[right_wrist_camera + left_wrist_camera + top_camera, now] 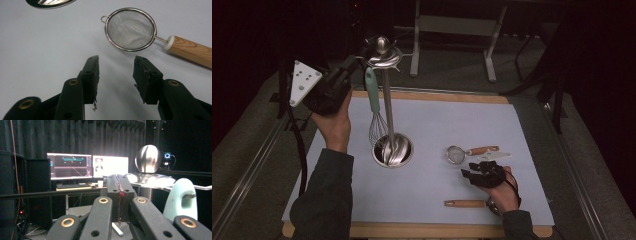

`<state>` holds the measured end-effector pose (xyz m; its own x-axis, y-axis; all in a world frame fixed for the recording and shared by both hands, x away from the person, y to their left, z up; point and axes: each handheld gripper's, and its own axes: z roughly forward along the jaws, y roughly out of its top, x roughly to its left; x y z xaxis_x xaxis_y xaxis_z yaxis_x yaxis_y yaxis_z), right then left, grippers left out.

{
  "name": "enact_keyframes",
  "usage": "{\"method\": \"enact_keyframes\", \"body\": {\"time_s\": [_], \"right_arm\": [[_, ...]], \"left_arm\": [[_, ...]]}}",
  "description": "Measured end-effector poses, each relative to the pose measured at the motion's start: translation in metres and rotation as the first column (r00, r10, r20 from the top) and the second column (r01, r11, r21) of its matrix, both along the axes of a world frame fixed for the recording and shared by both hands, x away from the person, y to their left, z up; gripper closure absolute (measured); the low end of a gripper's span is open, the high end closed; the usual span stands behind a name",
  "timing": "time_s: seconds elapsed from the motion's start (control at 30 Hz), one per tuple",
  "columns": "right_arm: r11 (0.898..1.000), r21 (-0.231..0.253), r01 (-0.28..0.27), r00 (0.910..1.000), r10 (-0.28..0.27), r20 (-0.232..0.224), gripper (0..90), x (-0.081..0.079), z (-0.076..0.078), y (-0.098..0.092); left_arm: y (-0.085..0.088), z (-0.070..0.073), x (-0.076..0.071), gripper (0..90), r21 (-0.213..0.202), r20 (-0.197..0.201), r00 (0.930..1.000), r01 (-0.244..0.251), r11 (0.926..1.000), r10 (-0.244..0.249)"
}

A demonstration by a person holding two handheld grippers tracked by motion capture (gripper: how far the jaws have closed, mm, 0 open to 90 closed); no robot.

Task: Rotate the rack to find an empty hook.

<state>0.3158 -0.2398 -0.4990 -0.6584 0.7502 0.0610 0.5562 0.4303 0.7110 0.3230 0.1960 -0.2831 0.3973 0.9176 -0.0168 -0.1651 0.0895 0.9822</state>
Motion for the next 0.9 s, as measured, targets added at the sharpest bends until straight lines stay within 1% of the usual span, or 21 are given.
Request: {"method": "enact_keyframes", "body": {"time_s": [0.17,0.27,0.37,0.5,0.57,0.67,0.9], "right_arm": [[1.0,-0.01,-0.003,1.0,0.003,-0.004,55.8,0.0,-0.002,0.002],[1.0,-0.01,-0.002,1.0,0.002,-0.001,55.8,0.0,-0.002,0.001],[1.0,-0.008,0.001,1.0,-0.001,-0.001,55.8,0.0,-0.002,0.001],[1.0,-0.011,-0.002,1.0,0.002,-0.001,55.8,0.0,-0.002,0.001],[1.0,-0.01,0.0,1.0,0.0,0.001,55.8,0.0,-0.002,0.001],[1.0,-0.009,0.002,1.0,-0.002,0.003,55.8,0.0,-0.001,0.0],[1.0,-0.01,0.004,1.0,-0.004,0.003,55.8,0.0,-0.001,0.0]], "left_arm": [[0.001,0.0,0.005,89.9,0.003,-0.009,0.9999,-0.009,1.0,0.009],[0.001,0.001,0.008,89.9,0.03,-0.006,0.9998,-0.019,0.9994,0.02],[0.001,0.003,0.011,89.9,0.041,-0.013,0.9996,-0.026,0.9988,0.027],[0.002,0.005,0.015,89.9,0.045,-0.023,0.9992,-0.031,0.9985,0.032],[0.002,0.005,0.017,89.9,0.044,-0.027,0.9992,-0.027,0.9987,0.028],[0.003,0.006,0.019,89.9,0.052,-0.034,0.9992,-0.02,0.9984,0.022],[0.005,0.007,0.019,89.9,0.052,-0.041,0.999,-0.014,0.9985,0.017]]}}
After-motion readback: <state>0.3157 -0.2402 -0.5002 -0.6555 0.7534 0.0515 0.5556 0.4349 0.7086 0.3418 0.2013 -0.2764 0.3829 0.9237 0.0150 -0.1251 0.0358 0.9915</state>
